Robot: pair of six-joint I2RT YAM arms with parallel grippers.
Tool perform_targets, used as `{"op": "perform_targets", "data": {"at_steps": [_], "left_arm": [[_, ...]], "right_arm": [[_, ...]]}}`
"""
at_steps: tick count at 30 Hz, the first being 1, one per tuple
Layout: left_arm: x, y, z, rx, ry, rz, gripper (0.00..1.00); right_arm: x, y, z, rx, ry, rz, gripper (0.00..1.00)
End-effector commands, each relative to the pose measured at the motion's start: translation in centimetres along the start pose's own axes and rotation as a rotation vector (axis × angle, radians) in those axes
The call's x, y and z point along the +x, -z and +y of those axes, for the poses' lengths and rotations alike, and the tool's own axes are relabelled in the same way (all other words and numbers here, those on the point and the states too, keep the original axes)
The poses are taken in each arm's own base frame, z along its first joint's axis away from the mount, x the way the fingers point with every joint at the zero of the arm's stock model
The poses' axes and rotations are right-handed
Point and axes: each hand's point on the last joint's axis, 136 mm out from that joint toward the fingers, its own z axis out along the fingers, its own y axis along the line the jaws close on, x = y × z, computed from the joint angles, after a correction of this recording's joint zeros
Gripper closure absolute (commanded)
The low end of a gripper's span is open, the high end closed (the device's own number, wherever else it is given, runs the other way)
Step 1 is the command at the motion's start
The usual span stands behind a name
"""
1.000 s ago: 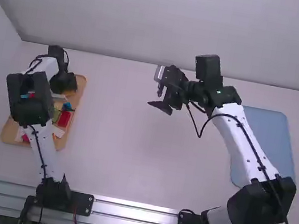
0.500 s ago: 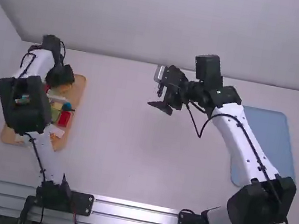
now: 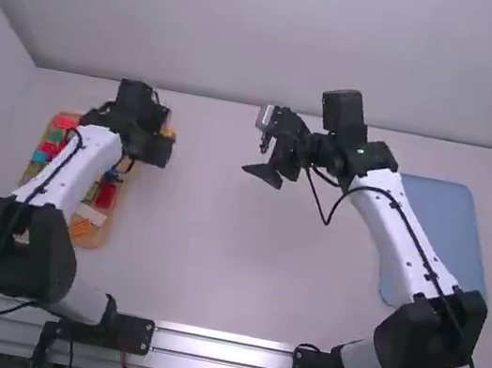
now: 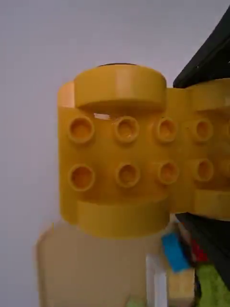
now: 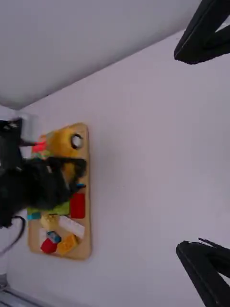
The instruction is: Assemble lego blocks to make yellow taxi
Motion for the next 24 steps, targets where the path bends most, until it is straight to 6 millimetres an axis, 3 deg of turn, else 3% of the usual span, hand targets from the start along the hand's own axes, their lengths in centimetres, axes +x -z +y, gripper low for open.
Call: {"op": "perform_targets", "data": {"at_steps": [1,11,12,15,20,22,24], "left_arm": [[0.7,0.5,-3.9,0.124,-0.222,0.008,0.83],[3.9,-1.9,-12.7,0.278,-0.665,0.106,0.96],[3.9,-2.0,-12.9,0.280,-0.670,0.108,0.96],[5.5,-3.9,-16.3,0.334,-0.836,0.141,0.96],[7.2,-6.0,-19.9,0.375,-1.007,0.157,0.94],[8.0,-6.9,-21.4,0.395,-1.077,0.160,0.85],[8.9,-7.9,-22.0,0.372,-1.140,0.182,0.86]], "right_arm": [[-0.6,1.0,-0.2,-0.006,-0.031,-0.032,0.01],[-0.9,4.4,1.3,-0.129,-0.035,-0.177,0.01],[-0.8,4.5,1.4,-0.132,-0.035,-0.178,0.01],[0.2,5.2,2.4,-0.157,-0.013,-0.161,0.01],[0.5,6.2,3.9,-0.180,-0.002,-0.145,0.01],[0.4,6.5,4.6,-0.192,0.018,-0.141,0.01],[0.3,7.0,5.4,-0.201,0.049,-0.140,0.01]]}}
